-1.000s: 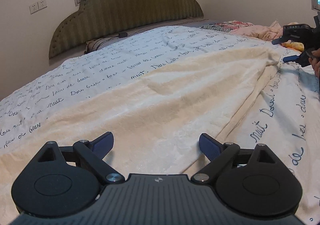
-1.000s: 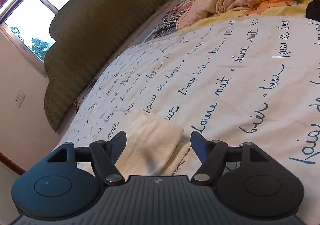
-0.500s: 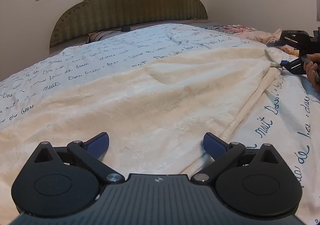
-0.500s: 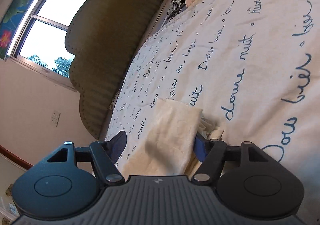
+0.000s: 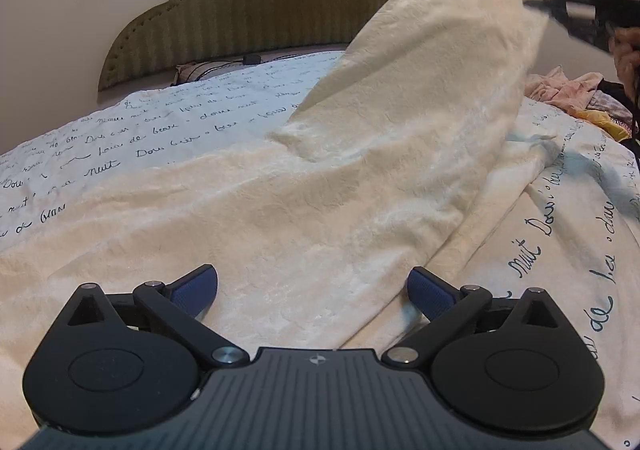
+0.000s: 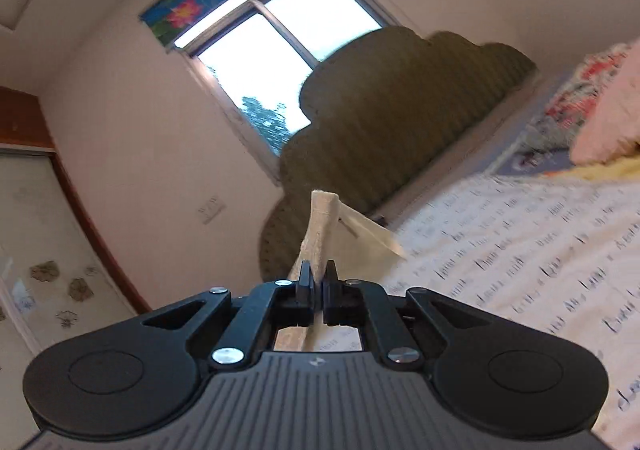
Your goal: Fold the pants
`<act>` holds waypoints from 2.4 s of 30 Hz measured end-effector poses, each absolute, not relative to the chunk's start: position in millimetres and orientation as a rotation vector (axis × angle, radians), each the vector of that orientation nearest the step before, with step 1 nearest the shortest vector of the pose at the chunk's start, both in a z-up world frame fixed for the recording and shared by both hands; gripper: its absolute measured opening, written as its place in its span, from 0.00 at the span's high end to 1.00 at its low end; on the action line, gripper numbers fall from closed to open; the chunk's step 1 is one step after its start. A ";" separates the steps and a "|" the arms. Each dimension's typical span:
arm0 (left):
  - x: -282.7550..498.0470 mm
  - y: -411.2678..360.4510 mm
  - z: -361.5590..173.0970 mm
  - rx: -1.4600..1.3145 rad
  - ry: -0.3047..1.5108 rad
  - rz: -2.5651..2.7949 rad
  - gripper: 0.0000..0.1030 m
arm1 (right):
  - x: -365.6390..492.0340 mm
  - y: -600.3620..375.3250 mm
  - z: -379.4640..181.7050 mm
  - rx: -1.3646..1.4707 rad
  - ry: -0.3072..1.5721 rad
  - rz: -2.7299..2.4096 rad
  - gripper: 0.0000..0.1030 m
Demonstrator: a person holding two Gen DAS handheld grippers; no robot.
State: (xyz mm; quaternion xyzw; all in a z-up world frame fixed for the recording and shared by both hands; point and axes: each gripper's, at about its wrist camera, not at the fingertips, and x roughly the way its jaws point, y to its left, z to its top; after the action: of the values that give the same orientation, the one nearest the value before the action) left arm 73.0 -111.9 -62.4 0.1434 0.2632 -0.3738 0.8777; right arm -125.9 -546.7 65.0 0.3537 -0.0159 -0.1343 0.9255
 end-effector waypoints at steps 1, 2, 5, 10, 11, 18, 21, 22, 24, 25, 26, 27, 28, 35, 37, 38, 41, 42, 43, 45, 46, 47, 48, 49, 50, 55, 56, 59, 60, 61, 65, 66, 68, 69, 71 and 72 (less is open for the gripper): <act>72.7 -111.9 -62.4 0.298 0.550 -0.790 0.00 | -129.7 -555.6 47.0 0.756 0.026 -0.347 0.96; 72.9 -111.4 -62.8 0.296 0.554 -0.802 0.00 | -135.5 -566.1 24.5 0.791 0.097 -0.433 0.96; 75.2 -110.9 -63.4 0.291 0.566 -0.826 0.00 | -154.5 -594.9 -50.4 1.027 0.229 -0.522 0.95; 70.3 -108.4 -55.1 0.293 0.559 -0.850 0.02 | -158.6 -593.4 -78.6 1.097 0.235 -0.546 0.92; 66.6 -107.1 -51.4 0.290 0.546 -0.858 0.02 | -157.8 -591.1 -71.9 1.061 0.235 -0.575 0.90; 66.8 -124.5 -30.4 0.309 0.473 -0.779 0.00 | -135.4 -530.3 -16.1 0.523 0.279 -0.569 0.81; 79.4 -144.4 -41.2 0.422 0.538 -0.728 0.04 | -90.0 -505.0 -17.3 0.443 0.459 -0.329 0.74; 81.0 -145.3 -46.2 0.453 0.579 -0.756 0.04 | -77.9 -500.2 -23.6 0.417 0.538 -0.306 0.74; 77.1 -136.3 -50.7 0.450 0.615 -0.829 0.07 | -67.5 -490.0 -39.4 0.331 0.673 -0.294 0.74; 74.4 -129.4 -50.5 0.430 0.625 -0.862 0.06 | -72.9 -486.2 -43.2 0.291 0.684 -0.278 0.74; 71.9 -123.5 -50.3 0.411 0.633 -0.886 0.06 | -81.7 -485.7 -42.0 0.290 0.666 -0.280 0.74; 69.0 -118.9 -49.5 0.396 0.625 -0.890 0.06 | -95.2 -489.9 -39.4 0.349 0.628 -0.298 0.73; 65.3 -115.6 -48.6 0.382 0.594 -0.877 0.05 | -113.2 -495.7 -35.2 0.422 0.559 -0.321 0.67; 59.6 -126.1 -41.3 0.285 0.529 -0.789 0.04 | -165.7 -537.4 -44.0 0.773 0.365 -0.512 0.22; 61.2 -131.1 -40.1 0.267 0.553 -0.805 0.04 | -165.0 -547.4 -56.1 0.860 0.340 -0.497 0.22; 62.1 -133.4 -39.0 0.264 0.562 -0.813 0.04 | -163.1 -552.7 -62.5 0.901 0.334 -0.503 0.22; 59.5 -140.1 -34.9 0.280 0.545 -0.818 0.04 | -160.1 -564.9 -74.9 0.992 0.245 -0.536 0.23; 58.9 -143.2 -33.7 0.291 0.534 -0.818 0.04 | -158.5 -567.8 -76.6 1.008 0.217 -0.557 0.23; 58.5 -146.7 -31.9 0.305 0.526 -0.818 0.04 | -155.6 -570.3 -76.2 1.015 0.205 -0.576 0.26; 55.4 -151.7 -27.7 0.337 0.500 -0.812 0.04 | -150.1 -572.7 -70.7 1.000 0.229 -0.617 0.29; 53.4 -152.8 -26.1 0.350 0.482 -0.811 0.04 | -149.5 -568.4 -60.3 0.924 0.246 -0.683 0.28; 51.5 -153.4 -25.0 0.361 0.466 -0.813 0.03 | -149.7 -558.7 -46.8 0.792 0.243 -0.765 0.26; 50.5 -154.6 -25.2 0.365 0.459 -0.814 0.02 | -148.5 -546.6 -32.8 0.616 0.225 -0.819 0.26; 50.5 -156.5 -26.0 0.362 0.465 -0.817 0.02 | -146.5 -537.0 -21.8 0.478 0.204 -0.809 0.26; 50.7 -158.8 -27.2 0.356 0.476 -0.824 0.02 | -141.3 -532.7 -12.9 0.390 0.204 -0.753 0.26; 50.3 -175.1 -29.5 0.327 0.522 -0.875 0.03 | -48.9 -556.1 -8.9 0.329 0.583 -0.352 0.29; 49.3 -177.9 -28.8 0.333 0.524 -0.880 0.03 | -29.7 -562.1 -15.0 0.299 0.633 -0.343 0.29; 45.1 -183.6 -25.8 0.374 0.509 -0.878 0.02 | -1.3 -588.7 -26.5 0.239 0.635 -0.584 0.28; 44.8 -183.3 -24.5 0.381 0.498 -0.872 0.02 | -5.5 -598.1 -26.2 0.264 0.601 -0.691 0.28; 46.3 -182.1 -23.9 0.376 0.491 -0.863 0.02 | -17.5 -604.6 -23.4 0.323 0.544 -0.757 0.27; 70.4 -181.8 -29.1 0.256 0.581 -0.825 0.03 | -93.2 -608.0 -20.1 0.608 0.304 -0.691 0.21; 78.4 -183.8 -31.0 0.213 0.620 -0.824 0.03 | -108.8 -605.2 -21.9 0.647 0.296 -0.668 0.21; 91.4 -190.4 -33.4 0.149 0.683 -0.822 0.03 | -136.7 -596.9 -26.6 0.713 0.293 -0.602 0.21; 96.7 -194.7 -34.2 0.122 0.703 -0.808 0.03 | -147.5 -594.1 -30.9 0.748 0.301 -0.565 0.21; 102.3 -201.1 -35.3 0.099 0.715 -0.771 0.03 | -159.3 -594.1 -42.3 0.847 0.348 -0.517 0.21; 103.0 -203.0 -35.1 0.096 0.712 -0.760 0.03 | -162.7 -595.4 -49.5 0.905 0.363 -0.500 0.21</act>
State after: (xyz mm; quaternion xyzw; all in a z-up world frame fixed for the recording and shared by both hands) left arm 103.0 -203.0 -35.1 0.0456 0.3401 -0.3627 0.8664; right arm -162.7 -595.4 -49.5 0.4301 0.1727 -0.2378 0.8536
